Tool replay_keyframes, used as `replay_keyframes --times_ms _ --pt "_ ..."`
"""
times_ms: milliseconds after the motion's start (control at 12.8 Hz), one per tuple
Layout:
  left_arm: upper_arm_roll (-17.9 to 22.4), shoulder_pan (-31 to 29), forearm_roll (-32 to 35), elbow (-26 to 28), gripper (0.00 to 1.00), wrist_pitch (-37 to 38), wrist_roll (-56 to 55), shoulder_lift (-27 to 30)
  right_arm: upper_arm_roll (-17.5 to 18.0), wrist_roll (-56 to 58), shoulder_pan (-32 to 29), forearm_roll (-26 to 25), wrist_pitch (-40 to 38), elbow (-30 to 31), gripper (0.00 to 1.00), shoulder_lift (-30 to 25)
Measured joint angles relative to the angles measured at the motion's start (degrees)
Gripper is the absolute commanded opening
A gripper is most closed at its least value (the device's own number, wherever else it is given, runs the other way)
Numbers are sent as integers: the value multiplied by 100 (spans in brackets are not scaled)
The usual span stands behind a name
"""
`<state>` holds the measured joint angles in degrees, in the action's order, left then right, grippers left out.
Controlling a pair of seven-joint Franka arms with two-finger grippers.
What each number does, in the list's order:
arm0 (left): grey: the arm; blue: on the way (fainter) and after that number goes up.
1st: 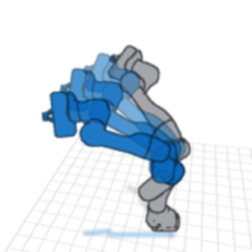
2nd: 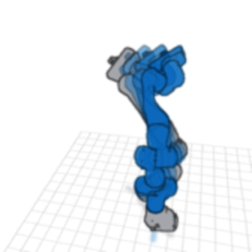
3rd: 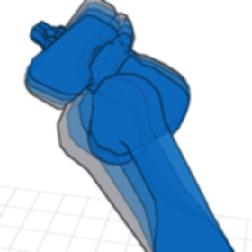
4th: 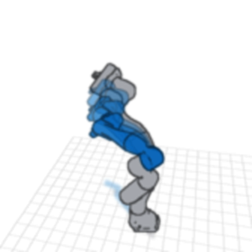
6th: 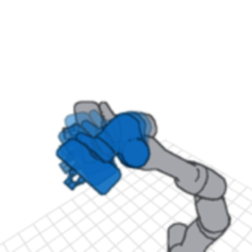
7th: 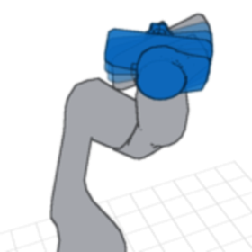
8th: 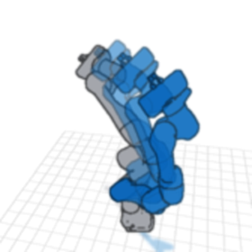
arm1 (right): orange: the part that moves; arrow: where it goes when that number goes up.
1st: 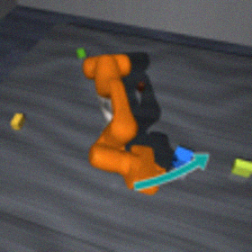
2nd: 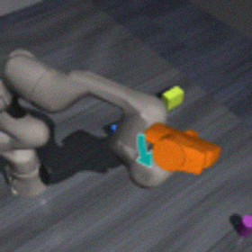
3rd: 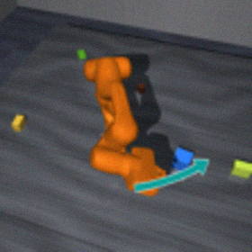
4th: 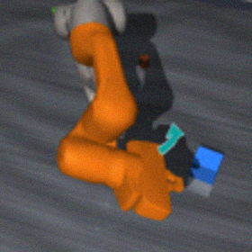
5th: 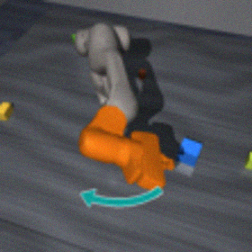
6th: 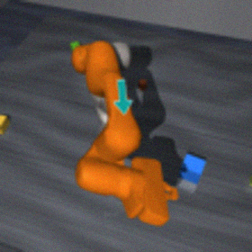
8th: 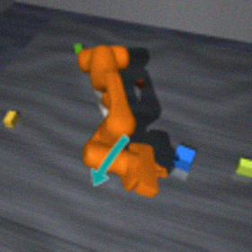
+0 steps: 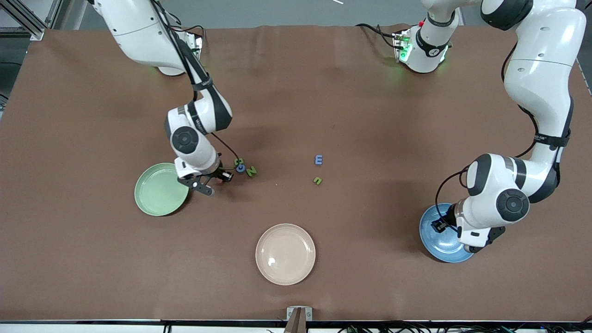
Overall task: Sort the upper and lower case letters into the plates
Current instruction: 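Carry the d to the blue plate while the right gripper carries Q, then grasp the green u with the left gripper while the right gripper drops Q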
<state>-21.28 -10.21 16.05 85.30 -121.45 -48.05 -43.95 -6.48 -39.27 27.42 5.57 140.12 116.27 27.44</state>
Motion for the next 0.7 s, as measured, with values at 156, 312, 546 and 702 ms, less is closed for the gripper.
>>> replay_keyframes --times_ms 156,312,546,702 --pt "-441 138 0 4 100 109 -586 4 -23 1052 -654 0 -441 -162 0 -226" --pt "-695 567 0 27 99 145 -1306 4 -30 2028 -1270 0 -587 -162 1 -350" --pt "-688 1606 3 81 96 -92 -2923 -47 -25 2612 -1721 0 -602 79 1 -311" --pt "-665 2074 7 94 89 -262 -3728 -135 -7 2637 -1739 0 -587 222 1 -280"
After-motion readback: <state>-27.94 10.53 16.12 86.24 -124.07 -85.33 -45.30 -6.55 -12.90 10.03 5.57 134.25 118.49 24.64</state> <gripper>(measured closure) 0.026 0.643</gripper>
